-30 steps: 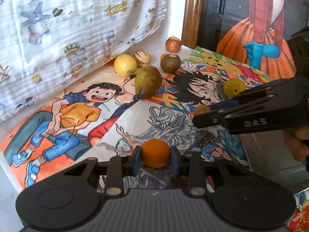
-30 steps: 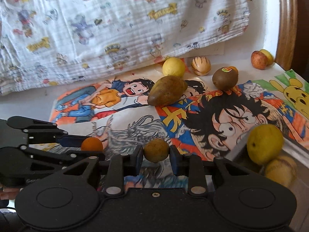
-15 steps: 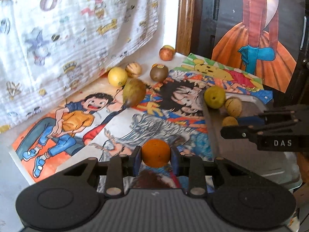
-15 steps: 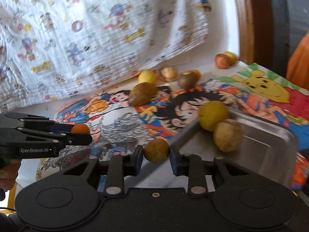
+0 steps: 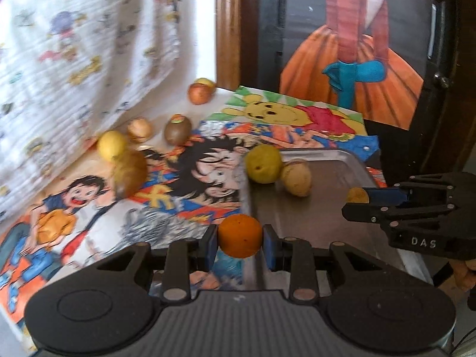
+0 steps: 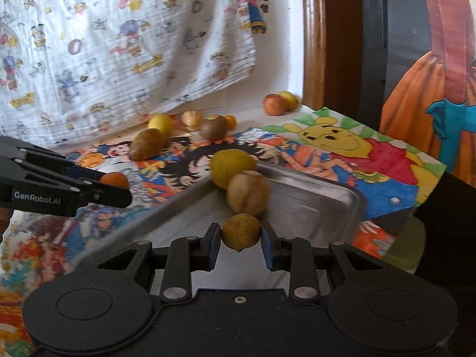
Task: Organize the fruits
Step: 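Carry the orange and small fruit onto the tray and open both tools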
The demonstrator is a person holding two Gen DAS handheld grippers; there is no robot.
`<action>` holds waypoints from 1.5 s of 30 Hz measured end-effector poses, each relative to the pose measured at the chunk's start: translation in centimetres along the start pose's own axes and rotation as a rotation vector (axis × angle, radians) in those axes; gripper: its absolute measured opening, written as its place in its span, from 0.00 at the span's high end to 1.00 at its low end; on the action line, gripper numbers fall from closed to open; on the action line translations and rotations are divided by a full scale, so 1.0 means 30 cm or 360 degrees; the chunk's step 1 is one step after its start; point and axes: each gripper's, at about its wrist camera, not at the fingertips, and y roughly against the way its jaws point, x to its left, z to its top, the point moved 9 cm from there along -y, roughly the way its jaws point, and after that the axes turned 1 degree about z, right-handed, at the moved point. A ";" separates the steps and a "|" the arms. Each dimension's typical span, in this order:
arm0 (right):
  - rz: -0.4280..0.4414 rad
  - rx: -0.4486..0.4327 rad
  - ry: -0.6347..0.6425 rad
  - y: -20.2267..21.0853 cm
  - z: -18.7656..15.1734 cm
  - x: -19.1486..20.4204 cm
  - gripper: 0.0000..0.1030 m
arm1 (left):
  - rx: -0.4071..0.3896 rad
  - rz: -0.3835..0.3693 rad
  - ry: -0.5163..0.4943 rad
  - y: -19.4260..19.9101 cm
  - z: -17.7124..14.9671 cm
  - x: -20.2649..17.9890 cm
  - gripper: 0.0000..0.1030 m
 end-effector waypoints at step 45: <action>-0.0175 -0.0057 -0.0020 -0.088 -0.008 -0.131 0.55 | 0.0092 -0.0224 0.0047 -0.281 0.034 -0.073 0.64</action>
